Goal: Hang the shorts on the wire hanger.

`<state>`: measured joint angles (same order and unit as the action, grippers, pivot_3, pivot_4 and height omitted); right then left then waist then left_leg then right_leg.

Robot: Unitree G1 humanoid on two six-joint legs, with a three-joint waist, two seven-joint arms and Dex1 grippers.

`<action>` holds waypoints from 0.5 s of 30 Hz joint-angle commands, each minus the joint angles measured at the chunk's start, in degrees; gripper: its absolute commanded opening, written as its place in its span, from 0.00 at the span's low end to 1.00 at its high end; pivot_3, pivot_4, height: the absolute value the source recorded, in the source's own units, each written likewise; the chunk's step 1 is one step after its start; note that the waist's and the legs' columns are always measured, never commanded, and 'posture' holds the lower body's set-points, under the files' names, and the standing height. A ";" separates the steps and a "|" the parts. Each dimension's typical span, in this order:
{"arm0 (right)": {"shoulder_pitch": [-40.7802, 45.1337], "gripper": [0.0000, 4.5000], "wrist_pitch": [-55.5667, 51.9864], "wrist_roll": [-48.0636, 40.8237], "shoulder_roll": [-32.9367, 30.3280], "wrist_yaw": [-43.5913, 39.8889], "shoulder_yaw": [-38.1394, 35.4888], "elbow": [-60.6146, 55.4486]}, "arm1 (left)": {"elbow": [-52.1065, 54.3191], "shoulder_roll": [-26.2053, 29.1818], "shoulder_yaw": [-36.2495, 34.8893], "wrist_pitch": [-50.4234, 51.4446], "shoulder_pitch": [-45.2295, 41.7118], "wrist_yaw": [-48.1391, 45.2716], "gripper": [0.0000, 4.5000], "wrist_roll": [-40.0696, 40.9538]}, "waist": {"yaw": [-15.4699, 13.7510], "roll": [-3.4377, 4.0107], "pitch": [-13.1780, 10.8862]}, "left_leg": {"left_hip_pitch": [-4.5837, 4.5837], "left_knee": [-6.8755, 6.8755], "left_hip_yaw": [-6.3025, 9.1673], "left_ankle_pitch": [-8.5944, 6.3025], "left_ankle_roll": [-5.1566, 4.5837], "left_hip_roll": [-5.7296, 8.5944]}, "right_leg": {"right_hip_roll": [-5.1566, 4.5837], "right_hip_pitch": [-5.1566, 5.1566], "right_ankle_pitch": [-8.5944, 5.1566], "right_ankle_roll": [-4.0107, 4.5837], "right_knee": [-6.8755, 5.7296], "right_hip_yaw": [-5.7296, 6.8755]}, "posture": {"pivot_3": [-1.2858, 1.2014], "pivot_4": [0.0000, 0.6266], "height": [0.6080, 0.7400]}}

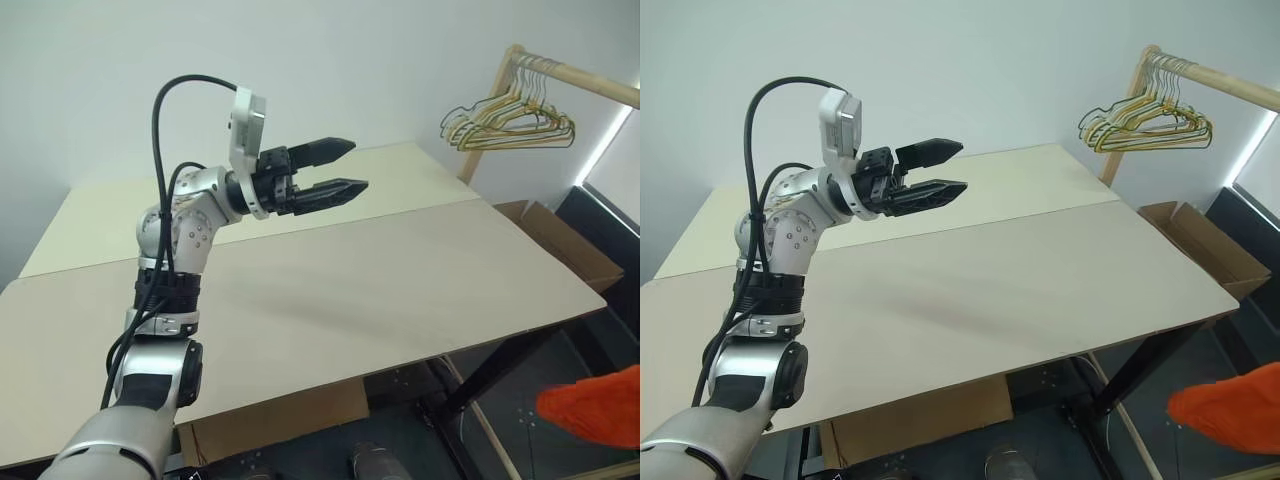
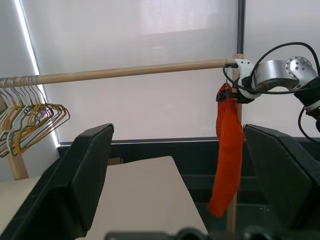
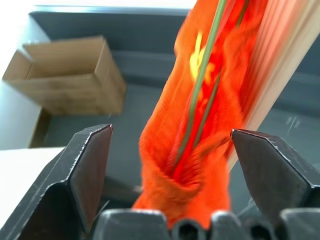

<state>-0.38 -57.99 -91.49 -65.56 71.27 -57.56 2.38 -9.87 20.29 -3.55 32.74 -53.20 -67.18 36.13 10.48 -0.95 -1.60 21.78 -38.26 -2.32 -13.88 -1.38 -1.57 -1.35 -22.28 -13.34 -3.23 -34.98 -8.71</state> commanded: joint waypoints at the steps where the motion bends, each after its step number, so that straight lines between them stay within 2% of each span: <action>1: -0.66 0.99 -1.57 9.70 -3.03 -0.06 2.74 -8.33 | 0.35 0.61 -0.42 -0.56 -1.46 -0.42 1.00 0.72 | -0.01 0.02 0.00 | 0.00 0.00 0.00 0.00 0.00 0.00 | -0.01 -0.01 0.00 0.00 0.00 -0.03 | 0.47 0.00 1.00; 4: 0.52 0.99 0.37 21.94 -4.08 0.69 7.33 -15.91 | 0.21 0.65 -0.42 -0.53 -1.60 -0.56 1.00 0.69 | -0.03 0.17 -0.01 | 0.00 0.07 -0.01 0.00 0.00 0.02 | -0.07 -0.08 -0.03 -0.04 0.00 -0.14 | 0.47 0.00 1.00; 9: 1.73 0.99 12.18 47.90 -8.65 -9.80 18.92 -26.07 | 0.02 0.55 -0.27 -0.78 -1.75 -0.32 1.00 0.34 | -0.03 0.21 0.00 | -0.14 0.18 -0.13 0.00 0.01 0.08 | -0.07 -0.17 -0.04 -0.07 0.00 -0.18 | 0.47 0.00 1.00; 12: 6.12 0.99 22.41 56.97 -8.43 -20.52 25.56 -29.76 | 0.27 0.66 -0.32 -1.15 -1.46 0.48 1.00 -0.12 | -0.04 0.17 -0.02 | -0.40 0.24 -0.34 0.00 0.01 0.06 | -0.05 -0.20 -0.04 -0.07 0.00 -0.17 | 0.48 0.00 1.00; 15: 10.89 0.99 30.82 60.36 -6.97 -36.23 34.36 -32.20 | 1.27 0.94 -0.49 -2.22 -0.14 1.82 1.00 -0.90 | -0.09 0.15 -0.03 | -0.40 0.31 -0.42 -0.01 0.01 0.07 | -0.06 -0.24 -0.05 -0.10 0.00 -0.18 | 0.48 0.00 1.00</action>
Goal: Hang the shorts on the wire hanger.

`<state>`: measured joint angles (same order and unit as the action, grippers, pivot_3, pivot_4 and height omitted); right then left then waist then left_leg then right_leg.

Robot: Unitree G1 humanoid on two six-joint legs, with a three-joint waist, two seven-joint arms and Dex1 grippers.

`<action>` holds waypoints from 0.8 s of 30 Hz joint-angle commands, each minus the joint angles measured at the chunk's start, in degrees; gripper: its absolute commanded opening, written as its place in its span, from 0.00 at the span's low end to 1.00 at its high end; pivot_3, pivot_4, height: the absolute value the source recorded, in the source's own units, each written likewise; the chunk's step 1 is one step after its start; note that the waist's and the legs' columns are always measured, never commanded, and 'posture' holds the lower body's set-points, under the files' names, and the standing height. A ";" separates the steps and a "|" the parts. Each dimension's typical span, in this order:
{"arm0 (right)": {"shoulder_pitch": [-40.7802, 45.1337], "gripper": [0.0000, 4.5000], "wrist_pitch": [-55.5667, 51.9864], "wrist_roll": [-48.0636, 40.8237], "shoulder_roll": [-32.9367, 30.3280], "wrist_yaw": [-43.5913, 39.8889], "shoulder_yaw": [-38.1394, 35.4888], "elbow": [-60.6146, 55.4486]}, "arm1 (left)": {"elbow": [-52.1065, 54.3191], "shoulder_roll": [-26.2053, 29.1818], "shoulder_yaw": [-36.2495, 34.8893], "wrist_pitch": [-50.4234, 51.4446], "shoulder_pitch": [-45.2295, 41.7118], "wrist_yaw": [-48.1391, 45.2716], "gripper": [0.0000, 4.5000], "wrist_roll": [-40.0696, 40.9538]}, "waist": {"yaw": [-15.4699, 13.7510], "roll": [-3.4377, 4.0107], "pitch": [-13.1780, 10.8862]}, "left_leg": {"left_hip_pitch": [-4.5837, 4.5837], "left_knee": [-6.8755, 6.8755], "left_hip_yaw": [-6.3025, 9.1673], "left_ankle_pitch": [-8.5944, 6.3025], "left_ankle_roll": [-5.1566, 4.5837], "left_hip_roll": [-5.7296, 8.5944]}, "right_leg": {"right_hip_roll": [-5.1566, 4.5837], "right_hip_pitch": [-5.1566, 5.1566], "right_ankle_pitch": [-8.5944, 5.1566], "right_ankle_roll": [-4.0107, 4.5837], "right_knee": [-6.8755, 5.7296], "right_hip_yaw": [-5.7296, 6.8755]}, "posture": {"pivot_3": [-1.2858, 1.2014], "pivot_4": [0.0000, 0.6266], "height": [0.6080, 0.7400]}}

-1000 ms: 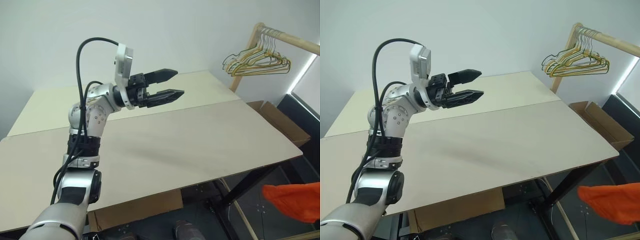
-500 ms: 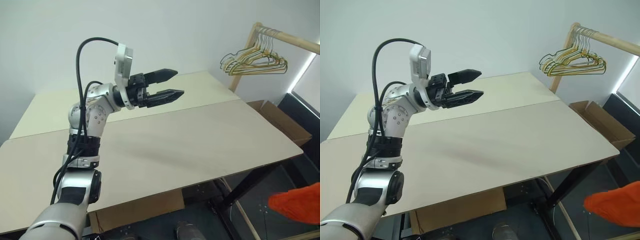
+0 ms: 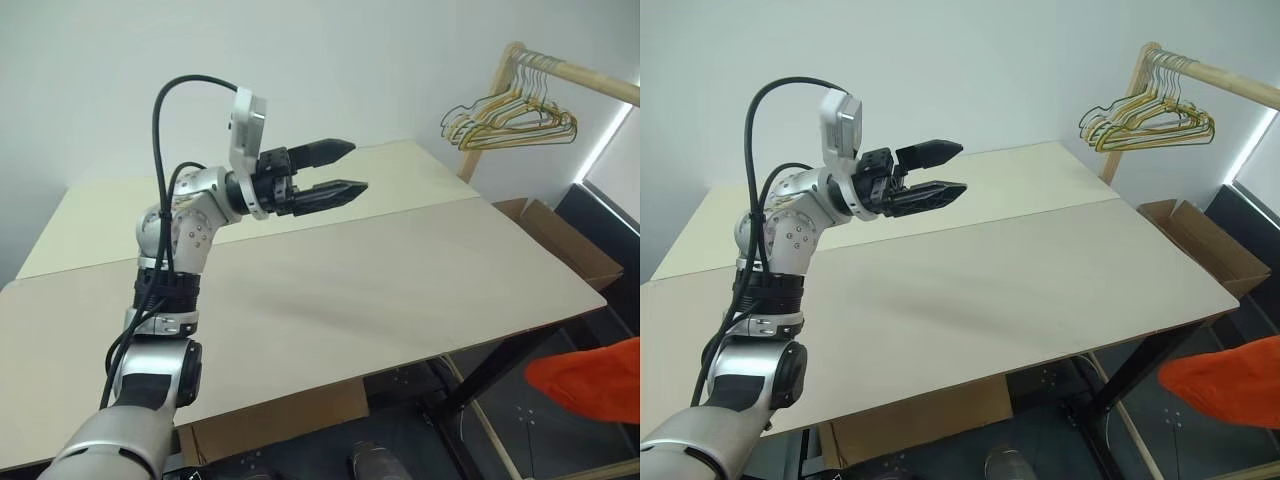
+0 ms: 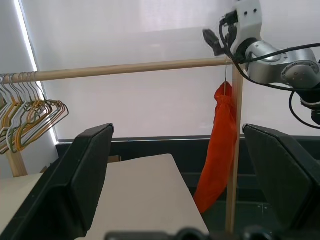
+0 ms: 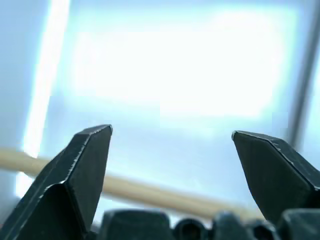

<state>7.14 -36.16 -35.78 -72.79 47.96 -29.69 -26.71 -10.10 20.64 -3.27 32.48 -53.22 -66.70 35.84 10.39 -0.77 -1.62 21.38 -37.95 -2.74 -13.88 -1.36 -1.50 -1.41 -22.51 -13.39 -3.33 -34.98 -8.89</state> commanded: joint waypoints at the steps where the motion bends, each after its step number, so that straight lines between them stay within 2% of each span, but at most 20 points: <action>1: 5.26 0.99 12.04 5.18 1.92 -18.17 9.46 -3.20 | 1.94 0.64 -0.75 -2.50 0.46 1.99 1.00 -1.02 | 0.01 -0.01 -0.01 | -0.01 0.01 -0.01 0.00 0.00 0.00 | 0.00 0.00 -0.01 -0.01 -0.01 0.00 | 0.49 0.00 1.00; 4: 11.67 0.99 16.22 4.19 8.85 -30.53 16.60 -1.88 | 3.68 1.17 -0.24 -6.19 3.24 3.41 1.00 -3.42 | -0.07 -0.37 -0.15 | -0.12 0.08 0.01 0.00 0.00 -0.10 | 0.10 0.07 0.00 -0.01 -0.01 0.03 | 0.50 0.00 1.00; 8: 17.79 0.99 14.61 0.43 14.68 -49.67 24.56 0.36 | 6.42 4.57 1.76 -8.49 7.89 2.92 1.00 -7.06 | -1.08 -0.46 -0.23 | -0.03 0.08 0.10 0.00 0.00 -0.09 | 0.02 0.03 0.18 -0.35 -0.03 0.04 | 0.52 0.00 1.00; 13: 19.03 0.99 15.78 0.78 19.43 -67.08 29.95 2.67 | 8.77 9.56 3.69 -10.16 12.77 2.51 1.00 -10.70 | -4.61 -0.54 -0.26 | 0.33 0.08 0.33 -0.04 -0.07 -0.09 | 0.05 -0.39 0.20 -0.34 -0.06 0.18 | 0.56 0.00 1.00; 15: 18.01 0.99 14.31 -0.16 20.06 -72.76 30.52 2.78 | 9.07 11.57 4.54 -10.76 14.31 3.50 1.00 -13.20 | -6.41 -0.54 -0.26 | 0.63 0.07 0.31 -0.04 -0.07 -0.06 | 0.04 -0.69 0.36 -0.08 -0.13 0.20 | 0.58 0.00 1.00; 20: 11.29 0.99 15.25 3.31 20.99 -78.52 28.55 3.28 | 10.93 15.93 4.29 -12.08 19.19 3.20 1.00 -15.42 | -11.26 -0.66 -0.26 | 0.91 0.07 0.31 -0.04 -0.07 -0.04 | 0.03 -0.91 0.38 0.20 -0.14 0.55 | 0.60 0.00 1.00; 24: 8.47 0.99 14.85 5.53 21.82 -79.63 27.33 2.65 | 14.83 16.59 2.70 -9.78 22.50 4.96 1.00 -13.78 | -14.16 -0.69 -0.24 | 1.51 -0.19 0.27 -0.03 -0.06 0.01 | -0.02 -1.58 0.40 0.23 -0.42 0.58 | 0.61 0.00 1.00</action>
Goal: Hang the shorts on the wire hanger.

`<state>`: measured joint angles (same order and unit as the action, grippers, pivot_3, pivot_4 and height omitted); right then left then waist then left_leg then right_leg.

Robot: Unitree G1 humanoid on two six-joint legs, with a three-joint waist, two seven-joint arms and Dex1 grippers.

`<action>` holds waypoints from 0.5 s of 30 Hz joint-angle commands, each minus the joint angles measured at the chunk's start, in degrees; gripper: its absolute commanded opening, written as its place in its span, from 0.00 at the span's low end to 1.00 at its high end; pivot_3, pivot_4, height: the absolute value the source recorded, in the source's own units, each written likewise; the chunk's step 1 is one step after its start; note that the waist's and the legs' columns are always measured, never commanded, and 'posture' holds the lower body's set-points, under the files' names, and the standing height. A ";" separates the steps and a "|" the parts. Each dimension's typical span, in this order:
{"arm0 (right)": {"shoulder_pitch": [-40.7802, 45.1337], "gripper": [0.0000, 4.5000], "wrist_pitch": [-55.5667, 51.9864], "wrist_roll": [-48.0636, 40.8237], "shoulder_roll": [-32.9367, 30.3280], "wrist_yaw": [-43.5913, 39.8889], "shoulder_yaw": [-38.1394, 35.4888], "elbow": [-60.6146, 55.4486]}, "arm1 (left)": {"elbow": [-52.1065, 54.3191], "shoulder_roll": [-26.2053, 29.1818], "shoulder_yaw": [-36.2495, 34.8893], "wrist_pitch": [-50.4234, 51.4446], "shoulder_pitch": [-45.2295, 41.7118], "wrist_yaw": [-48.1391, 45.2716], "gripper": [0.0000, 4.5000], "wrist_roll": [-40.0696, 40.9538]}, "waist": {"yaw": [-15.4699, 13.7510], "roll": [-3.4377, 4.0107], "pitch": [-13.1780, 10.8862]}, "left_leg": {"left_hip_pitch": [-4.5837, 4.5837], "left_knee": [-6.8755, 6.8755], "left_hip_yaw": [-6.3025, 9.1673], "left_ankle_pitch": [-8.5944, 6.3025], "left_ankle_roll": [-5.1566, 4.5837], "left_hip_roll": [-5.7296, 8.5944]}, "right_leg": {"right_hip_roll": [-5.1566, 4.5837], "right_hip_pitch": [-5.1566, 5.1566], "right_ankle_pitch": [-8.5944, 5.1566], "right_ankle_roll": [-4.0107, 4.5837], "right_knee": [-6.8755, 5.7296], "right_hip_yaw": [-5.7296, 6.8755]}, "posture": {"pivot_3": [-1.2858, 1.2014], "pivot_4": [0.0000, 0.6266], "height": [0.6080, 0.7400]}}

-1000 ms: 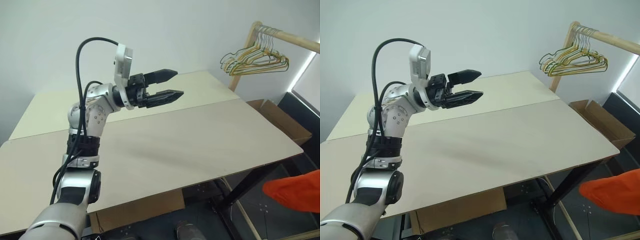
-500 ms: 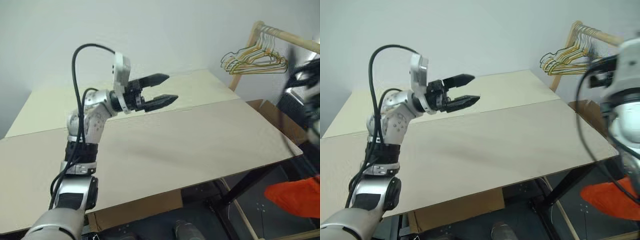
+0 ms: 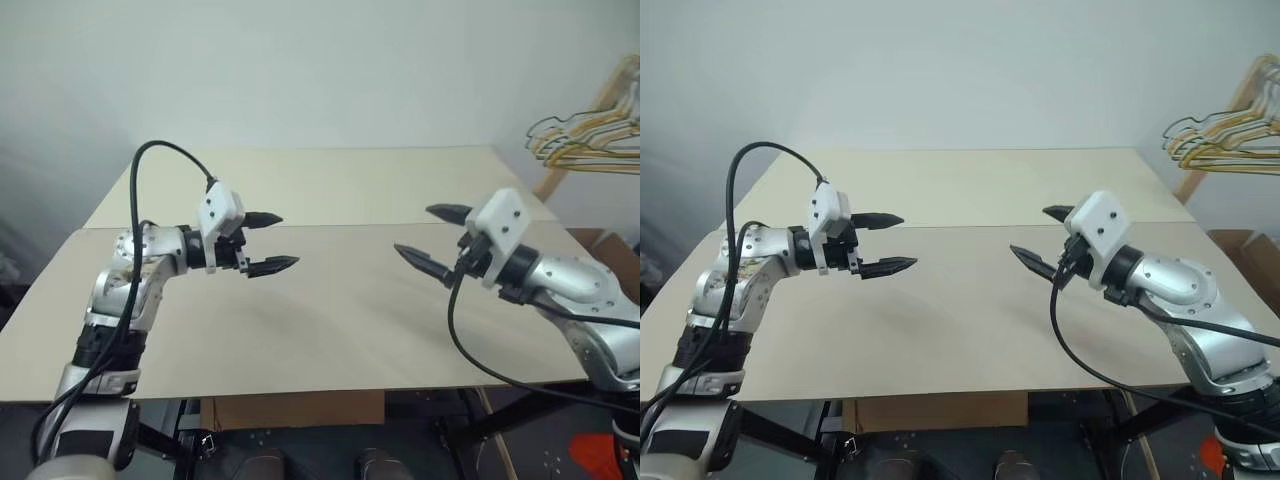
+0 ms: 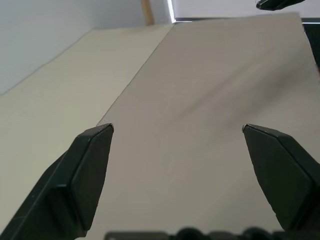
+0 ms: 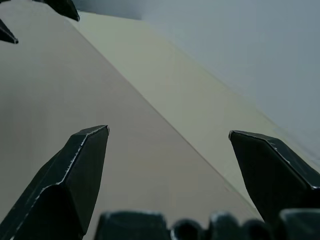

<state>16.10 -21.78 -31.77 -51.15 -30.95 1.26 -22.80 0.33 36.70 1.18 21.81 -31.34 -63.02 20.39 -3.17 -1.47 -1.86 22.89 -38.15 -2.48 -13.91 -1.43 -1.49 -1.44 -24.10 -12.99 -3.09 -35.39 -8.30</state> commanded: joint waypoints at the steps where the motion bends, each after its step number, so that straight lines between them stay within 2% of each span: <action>1: -0.97 0.99 0.42 2.06 0.37 -0.95 -3.75 -1.55 | 5.26 0.65 -2.09 1.30 1.31 1.51 1.00 2.06 | -1.08 -0.01 0.00 | 0.21 -0.18 0.02 0.00 0.00 -0.01 | 0.02 -0.19 0.00 0.00 -0.16 0.01 | 0.61 0.00 1.00; 7: -2.48 0.99 0.01 4.07 1.77 -2.06 -4.74 -2.41 | 7.11 1.09 -2.66 2.38 2.64 2.23 1.00 2.89 | -2.73 -0.08 -0.03 | 0.24 -0.81 0.03 0.01 0.01 -0.11 | 0.11 -0.16 0.01 0.06 -0.59 0.16 | 0.61 0.00 1.00; 15: -3.53 0.99 -0.10 6.60 3.13 -2.73 -5.35 -3.32 | 6.76 1.25 -2.72 2.47 1.90 1.76 1.00 3.94 | -2.47 -0.26 -0.04 | 0.05 -0.91 -0.07 0.25 0.07 -0.19 | 0.15 -0.07 -0.12 0.10 -0.70 0.16 | 0.61 0.00 1.00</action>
<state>12.28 -21.88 -25.75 -48.35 -33.63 -1.67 -24.11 5.86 37.55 -0.23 24.27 -28.24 -61.29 22.91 -5.65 -1.73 -1.89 22.94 -39.05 -2.54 -13.66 -1.36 -1.71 -1.26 -24.17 -13.10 -2.98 -36.10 -8.14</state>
